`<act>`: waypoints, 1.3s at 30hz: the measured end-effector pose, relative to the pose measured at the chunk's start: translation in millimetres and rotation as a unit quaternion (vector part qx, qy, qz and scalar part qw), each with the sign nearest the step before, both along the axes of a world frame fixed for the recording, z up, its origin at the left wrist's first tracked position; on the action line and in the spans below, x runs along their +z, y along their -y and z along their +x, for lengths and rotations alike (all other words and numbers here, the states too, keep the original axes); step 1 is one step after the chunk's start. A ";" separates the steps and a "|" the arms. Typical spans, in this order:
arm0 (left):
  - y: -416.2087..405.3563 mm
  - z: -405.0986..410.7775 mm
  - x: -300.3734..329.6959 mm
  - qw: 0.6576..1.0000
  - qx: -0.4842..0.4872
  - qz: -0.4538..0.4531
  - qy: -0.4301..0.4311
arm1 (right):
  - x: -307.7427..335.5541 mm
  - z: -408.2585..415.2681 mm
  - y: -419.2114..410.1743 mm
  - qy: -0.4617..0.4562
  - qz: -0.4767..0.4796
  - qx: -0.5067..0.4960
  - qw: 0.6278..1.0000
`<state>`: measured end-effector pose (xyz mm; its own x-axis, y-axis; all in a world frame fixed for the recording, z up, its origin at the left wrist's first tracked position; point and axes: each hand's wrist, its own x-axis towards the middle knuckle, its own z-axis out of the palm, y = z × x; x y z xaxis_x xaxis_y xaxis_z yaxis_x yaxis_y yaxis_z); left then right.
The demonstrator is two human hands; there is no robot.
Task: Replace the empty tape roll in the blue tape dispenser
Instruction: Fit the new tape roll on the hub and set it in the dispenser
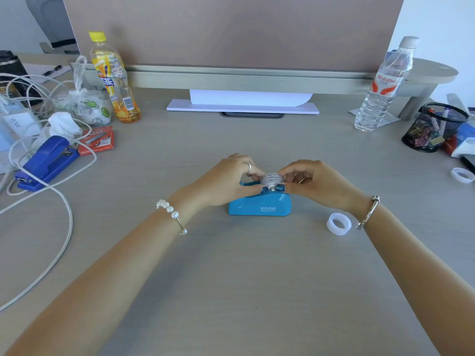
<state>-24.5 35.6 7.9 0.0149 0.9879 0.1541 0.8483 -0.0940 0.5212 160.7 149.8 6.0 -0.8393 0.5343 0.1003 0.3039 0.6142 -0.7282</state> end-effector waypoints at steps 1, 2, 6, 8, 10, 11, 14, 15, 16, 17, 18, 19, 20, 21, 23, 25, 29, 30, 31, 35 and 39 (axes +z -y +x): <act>-0.3 0.6 -0.2 1.000 -0.002 0.003 -0.003 | -0.1 0.5 -0.2 0.006 0.008 0.000 1.000; -0.5 0.8 -0.9 1.000 -0.001 0.006 -0.002 | -0.2 0.9 -0.3 0.009 0.020 -0.003 1.000; 1.3 2.2 -3.9 1.000 0.013 0.014 0.017 | -0.2 1.6 3.0 -0.005 0.005 -0.019 1.000; 3.0 2.8 -4.0 1.000 0.012 0.007 0.015 | 1.1 1.0 4.9 -0.005 -0.025 -0.015 1.000; 5.3 2.8 -3.6 0.999 0.002 0.002 0.034 | 2.3 1.0 5.6 -0.002 -0.046 -0.014 0.999; 6.4 2.7 -3.8 0.999 -0.001 0.002 0.047 | 2.5 1.5 5.9 -0.002 -0.055 -0.016 0.998; 6.9 3.3 -7.2 0.998 0.009 0.017 0.062 | 0.9 4.5 5.7 -0.003 -0.061 -0.026 0.998; 6.5 4.0 -8.1 0.998 0.013 0.023 0.059 | 0.3 5.4 5.7 -0.006 -0.062 -0.029 0.998; 5.8 5.0 -8.6 0.998 0.016 0.027 0.056 | -0.2 6.0 5.9 -0.007 -0.061 -0.033 0.998; 5.1 5.9 -8.6 0.998 0.019 0.031 0.054 | -0.9 6.3 6.0 -0.007 -0.059 -0.036 0.998; 4.3 6.4 -8.2 0.998 0.020 0.032 0.051 | -1.2 6.3 6.2 -0.007 -0.056 -0.038 0.998; 3.7 6.4 -7.7 0.998 0.020 0.031 0.046 | -1.5 6.0 6.5 -0.008 -0.055 -0.038 0.998; 3.3 6.1 -7.3 0.999 0.020 0.029 0.039 | -1.5 5.5 7.0 -0.009 -0.055 -0.039 0.998; 3.4 5.5 -6.6 0.999 0.021 0.028 0.032 | -1.2 5.0 7.5 -0.011 -0.057 -0.039 0.998; 4.1 3.8 -5.8 0.999 0.022 0.025 0.028 | -0.5 4.1 8.6 -0.012 -0.055 -0.041 0.998; 5.9 3.0 -6.6 0.999 0.023 0.022 0.037 | -1.2 4.4 9.4 -0.013 -0.049 -0.043 0.998; 11.0 2.6 -13.1 0.997 0.034 0.027 0.064 | -5.9 10.0 8.5 -0.029 -0.086 -0.062 0.994; 12.2 2.2 -14.0 0.997 0.035 0.028 0.068 | -6.5 11.7 8.1 -0.038 -0.097 -0.073 0.992; 13.1 2.0 -14.1 0.996 0.035 0.030 0.070 | -6.6 13.2 7.3 -0.046 -0.102 -0.087 0.990; 12.1 3.9 -10.5 0.996 0.036 0.038 0.067 | -3.5 16.3 5.7 -0.049 -0.120 -0.136 0.982; 6.5 8.6 -11.6 0.998 0.024 0.038 0.049 | -1.4 14.3 9.1 -0.018 -0.142 -0.153 0.978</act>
<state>-15.9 29.1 -3.6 -0.0507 0.9724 0.2279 0.7984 -0.0976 0.5942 175.0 140.7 4.6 -0.6347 0.7703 -0.0619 0.4126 0.2701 -0.8699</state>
